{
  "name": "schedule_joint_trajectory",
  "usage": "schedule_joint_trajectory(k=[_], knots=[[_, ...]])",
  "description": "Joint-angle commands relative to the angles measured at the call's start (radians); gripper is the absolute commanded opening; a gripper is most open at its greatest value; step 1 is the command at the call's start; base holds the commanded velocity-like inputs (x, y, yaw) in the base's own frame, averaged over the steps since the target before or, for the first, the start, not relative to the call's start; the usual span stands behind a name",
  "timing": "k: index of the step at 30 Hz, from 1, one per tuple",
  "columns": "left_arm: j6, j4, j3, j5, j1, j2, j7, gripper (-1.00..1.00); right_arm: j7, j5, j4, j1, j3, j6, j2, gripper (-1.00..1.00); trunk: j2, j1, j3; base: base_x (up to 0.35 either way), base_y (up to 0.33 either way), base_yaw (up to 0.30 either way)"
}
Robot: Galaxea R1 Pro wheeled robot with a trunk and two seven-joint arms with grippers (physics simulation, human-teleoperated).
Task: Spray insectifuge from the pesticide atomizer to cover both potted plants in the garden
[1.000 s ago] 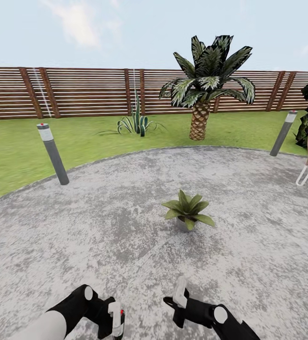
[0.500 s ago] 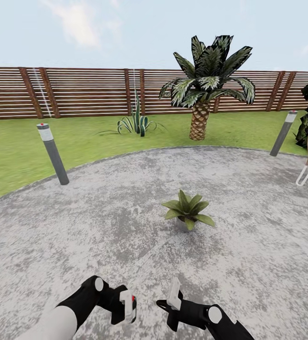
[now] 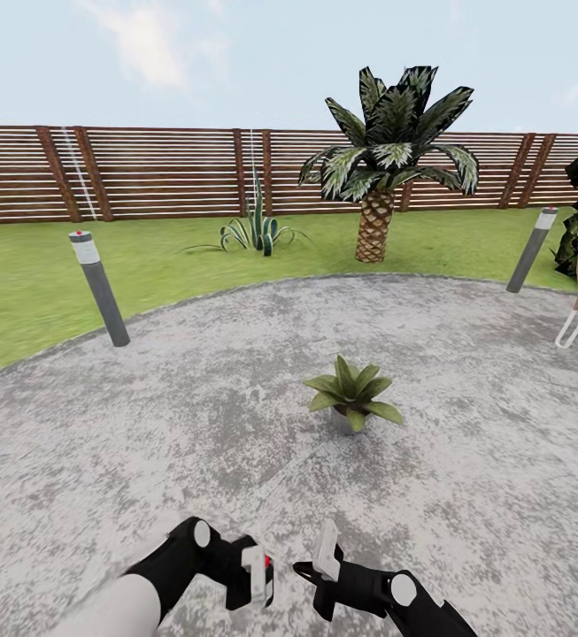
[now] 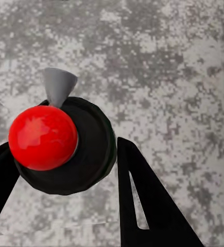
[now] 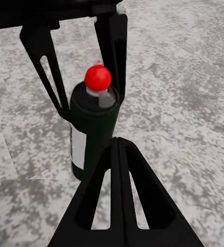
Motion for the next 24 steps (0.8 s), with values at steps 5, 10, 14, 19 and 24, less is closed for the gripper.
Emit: schedule_joint_trajectory(k=[5, 10, 14, 19, 24], knots=[[-0.010, -0.001, -0.029, -0.009, 0.000, -0.020, -0.001, -1.00, -0.002, 0.009, 0.000, 0.000, -0.001, -0.006, 0.000, -1.00, 0.000, 0.000, -0.001, 0.000, 0.000, 0.000], [-0.013, 0.000, -0.031, -0.008, 0.000, -0.028, -0.003, -1.00, -0.002, 0.010, 0.000, 0.000, -0.001, -0.006, 0.000, -1.00, 0.000, 0.000, -0.001, 0.000, 0.000, 0.000], [-0.017, 0.003, -0.031, -0.008, 0.000, -0.031, -0.004, -1.00, -0.002, 0.009, 0.001, 0.000, -0.001, -0.006, 0.000, -1.00, 0.000, 0.000, -0.001, 0.000, 0.000, 0.000], [-0.020, 0.009, -0.031, -0.008, 0.000, -0.037, -0.005, -1.00, -0.002, 0.010, 0.001, 0.000, -0.001, -0.006, 0.000, -1.00, 0.000, 0.000, -0.001, 0.000, 0.000, 0.000], [-0.023, 0.009, -0.031, -0.007, 0.000, -0.045, -0.005, -1.00, -0.002, 0.010, 0.001, 0.000, -0.001, -0.007, 0.000, -1.00, 0.000, 0.000, -0.001, 0.000, 0.000, 0.000]])
